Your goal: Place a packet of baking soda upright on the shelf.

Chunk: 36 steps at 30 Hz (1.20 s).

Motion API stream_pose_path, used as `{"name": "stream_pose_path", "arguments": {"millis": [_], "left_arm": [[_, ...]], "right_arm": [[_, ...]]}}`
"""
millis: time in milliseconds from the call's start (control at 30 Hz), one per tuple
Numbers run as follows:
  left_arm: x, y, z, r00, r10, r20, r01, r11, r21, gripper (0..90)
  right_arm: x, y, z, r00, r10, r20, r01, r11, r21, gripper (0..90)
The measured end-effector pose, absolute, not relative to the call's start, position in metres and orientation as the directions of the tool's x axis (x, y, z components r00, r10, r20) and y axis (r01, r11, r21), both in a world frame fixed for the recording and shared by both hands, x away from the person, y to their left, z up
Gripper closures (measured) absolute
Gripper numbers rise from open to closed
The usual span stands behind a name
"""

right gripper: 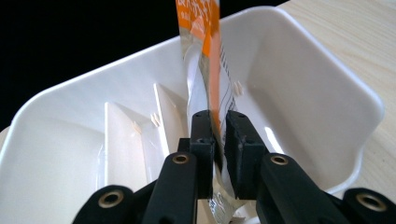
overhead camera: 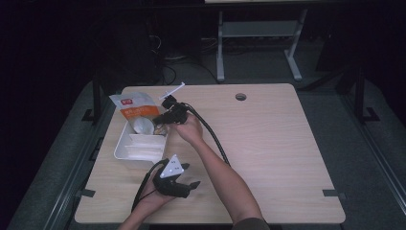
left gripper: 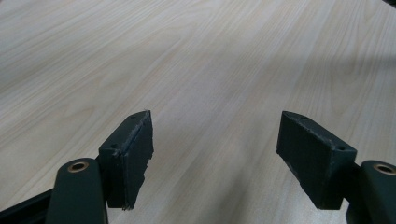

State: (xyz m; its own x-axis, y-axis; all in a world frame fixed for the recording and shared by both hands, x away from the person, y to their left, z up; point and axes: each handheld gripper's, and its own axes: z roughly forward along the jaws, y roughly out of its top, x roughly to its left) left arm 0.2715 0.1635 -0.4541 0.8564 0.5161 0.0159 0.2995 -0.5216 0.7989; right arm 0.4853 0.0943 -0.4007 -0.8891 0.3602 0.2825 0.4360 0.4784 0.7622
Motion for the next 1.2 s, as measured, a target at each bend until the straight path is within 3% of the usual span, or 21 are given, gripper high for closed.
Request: {"name": "stream_pose_path", "arguments": {"millis": [233,600,1200], "left_arm": [[0.271,0.162,-0.454,0.858,0.513,0.016,0.300,-0.526,0.796,26.7],[0.271,0.161,-0.455,0.859,0.511,0.015,0.300,-0.528,0.795,26.7],[0.272,0.162,-0.455,0.858,0.513,0.011,0.303,-0.522,0.797,26.6]], "right_arm": [[0.483,0.095,-0.406,-0.890,0.369,0.267,0.433,0.502,0.749,86.5],[0.481,0.093,-0.418,-0.889,0.369,0.271,0.441,0.529,0.725,88.2],[0.480,0.076,-0.401,-0.886,0.370,0.278,0.442,0.496,0.747,75.1]]}}
